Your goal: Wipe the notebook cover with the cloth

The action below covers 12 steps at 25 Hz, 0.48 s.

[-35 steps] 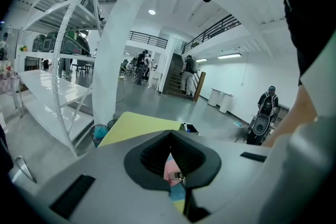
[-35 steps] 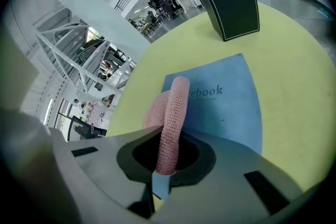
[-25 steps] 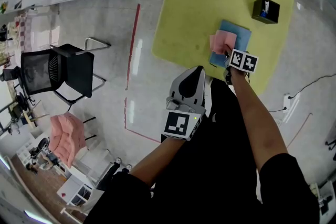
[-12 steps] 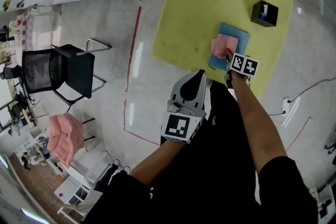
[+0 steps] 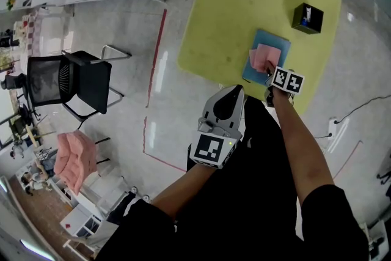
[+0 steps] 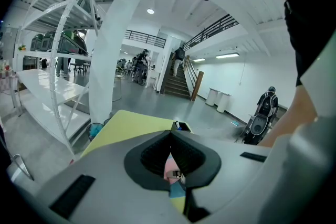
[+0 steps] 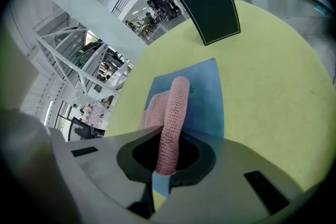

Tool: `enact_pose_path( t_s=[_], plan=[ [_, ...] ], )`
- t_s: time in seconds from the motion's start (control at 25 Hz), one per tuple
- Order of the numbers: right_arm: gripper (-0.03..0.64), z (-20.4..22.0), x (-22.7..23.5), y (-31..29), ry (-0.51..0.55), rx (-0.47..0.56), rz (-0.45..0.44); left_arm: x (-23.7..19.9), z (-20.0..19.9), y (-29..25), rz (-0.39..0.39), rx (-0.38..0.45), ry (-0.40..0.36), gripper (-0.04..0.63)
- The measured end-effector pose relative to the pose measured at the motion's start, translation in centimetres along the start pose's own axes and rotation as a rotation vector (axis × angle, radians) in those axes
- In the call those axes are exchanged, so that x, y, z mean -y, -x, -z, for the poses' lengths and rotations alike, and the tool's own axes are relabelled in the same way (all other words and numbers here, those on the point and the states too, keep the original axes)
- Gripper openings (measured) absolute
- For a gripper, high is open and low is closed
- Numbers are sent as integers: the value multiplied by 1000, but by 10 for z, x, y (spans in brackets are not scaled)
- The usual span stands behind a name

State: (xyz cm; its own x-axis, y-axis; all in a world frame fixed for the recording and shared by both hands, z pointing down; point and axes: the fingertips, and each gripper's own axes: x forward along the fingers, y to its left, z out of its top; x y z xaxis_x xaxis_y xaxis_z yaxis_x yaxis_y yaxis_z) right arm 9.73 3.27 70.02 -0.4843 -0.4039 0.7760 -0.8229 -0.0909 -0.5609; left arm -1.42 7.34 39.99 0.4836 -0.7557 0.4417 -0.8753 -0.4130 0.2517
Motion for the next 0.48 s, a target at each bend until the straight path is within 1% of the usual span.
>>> enact_pose_path(
  t_s=[0.2, 0.28, 0.36, 0.48],
  plan=[
    [35, 0, 4, 4, -7, -5, -3, 14, 5, -3, 42, -9, -1, 6],
    [35, 0, 6, 5, -17, -2, -2, 17, 4, -4, 40, -5, -4, 6],
    [35, 1, 9, 8, -25, 0, -2, 19, 6, -5, 34, -18, -8, 6],
    [35, 1, 15, 12, -18, -5, -5, 24, 5, -7, 33, -16, 2, 6]
  ],
)
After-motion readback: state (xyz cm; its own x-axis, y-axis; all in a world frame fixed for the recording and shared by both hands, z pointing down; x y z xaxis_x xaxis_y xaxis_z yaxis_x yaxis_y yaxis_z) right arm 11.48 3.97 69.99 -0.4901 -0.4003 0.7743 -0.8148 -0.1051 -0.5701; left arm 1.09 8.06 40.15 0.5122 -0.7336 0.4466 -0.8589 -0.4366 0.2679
